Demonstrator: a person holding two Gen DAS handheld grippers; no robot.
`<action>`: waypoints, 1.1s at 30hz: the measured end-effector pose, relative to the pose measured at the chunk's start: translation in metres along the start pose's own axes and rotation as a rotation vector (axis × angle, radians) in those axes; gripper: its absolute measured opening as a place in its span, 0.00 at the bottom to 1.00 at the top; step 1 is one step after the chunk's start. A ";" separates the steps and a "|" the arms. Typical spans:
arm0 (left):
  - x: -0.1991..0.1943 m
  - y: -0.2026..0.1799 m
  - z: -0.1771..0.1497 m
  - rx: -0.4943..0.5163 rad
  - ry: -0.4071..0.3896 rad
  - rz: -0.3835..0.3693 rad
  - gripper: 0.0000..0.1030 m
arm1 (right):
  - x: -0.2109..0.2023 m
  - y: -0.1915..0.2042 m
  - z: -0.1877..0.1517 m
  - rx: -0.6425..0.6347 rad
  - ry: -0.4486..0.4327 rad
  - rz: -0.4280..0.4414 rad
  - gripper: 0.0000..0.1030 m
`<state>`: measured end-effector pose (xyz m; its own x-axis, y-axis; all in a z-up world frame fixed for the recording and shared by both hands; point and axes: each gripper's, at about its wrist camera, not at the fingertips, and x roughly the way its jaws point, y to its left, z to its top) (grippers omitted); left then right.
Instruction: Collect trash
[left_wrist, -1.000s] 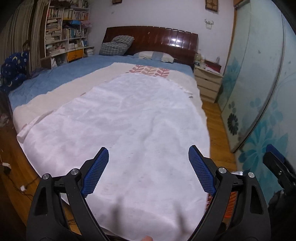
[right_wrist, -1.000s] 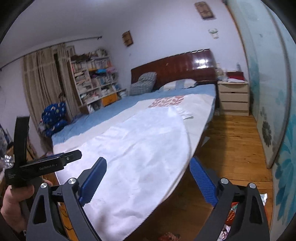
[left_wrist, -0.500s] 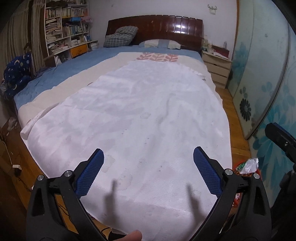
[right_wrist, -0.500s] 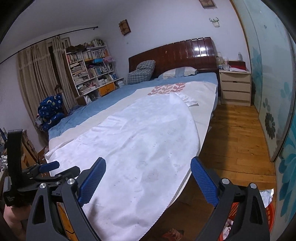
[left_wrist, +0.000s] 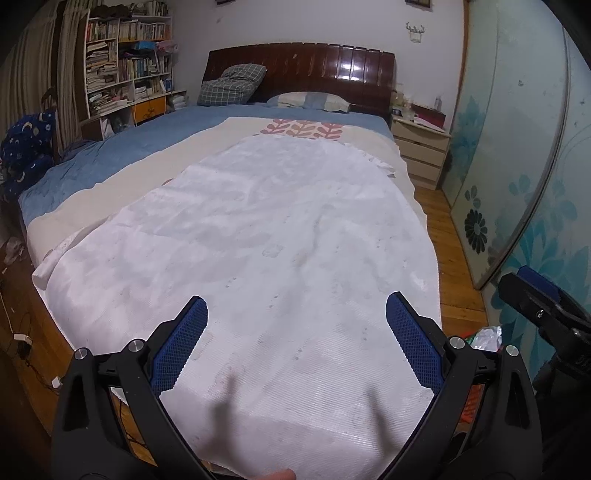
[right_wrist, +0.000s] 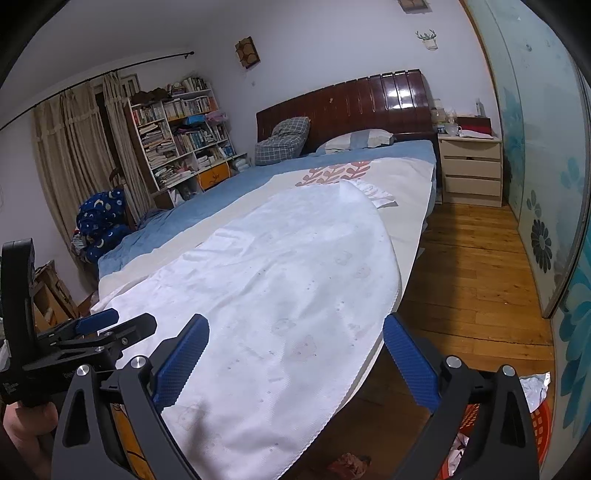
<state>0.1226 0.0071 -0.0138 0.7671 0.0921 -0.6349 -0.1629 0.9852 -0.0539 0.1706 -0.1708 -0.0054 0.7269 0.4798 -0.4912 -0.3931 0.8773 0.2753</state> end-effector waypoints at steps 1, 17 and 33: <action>-0.001 0.001 0.000 -0.002 -0.002 -0.002 0.94 | 0.000 0.000 0.000 0.001 -0.002 0.000 0.91; -0.034 0.001 -0.002 -0.004 -0.083 0.004 0.94 | -0.035 0.000 -0.005 -0.012 -0.046 0.002 0.92; -0.025 0.007 -0.008 -0.040 -0.055 0.011 0.94 | -0.045 0.009 -0.008 -0.056 -0.030 0.034 0.93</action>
<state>0.0973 0.0101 -0.0051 0.7978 0.1122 -0.5923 -0.1957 0.9775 -0.0783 0.1303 -0.1848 0.0126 0.7292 0.5095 -0.4569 -0.4477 0.8601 0.2446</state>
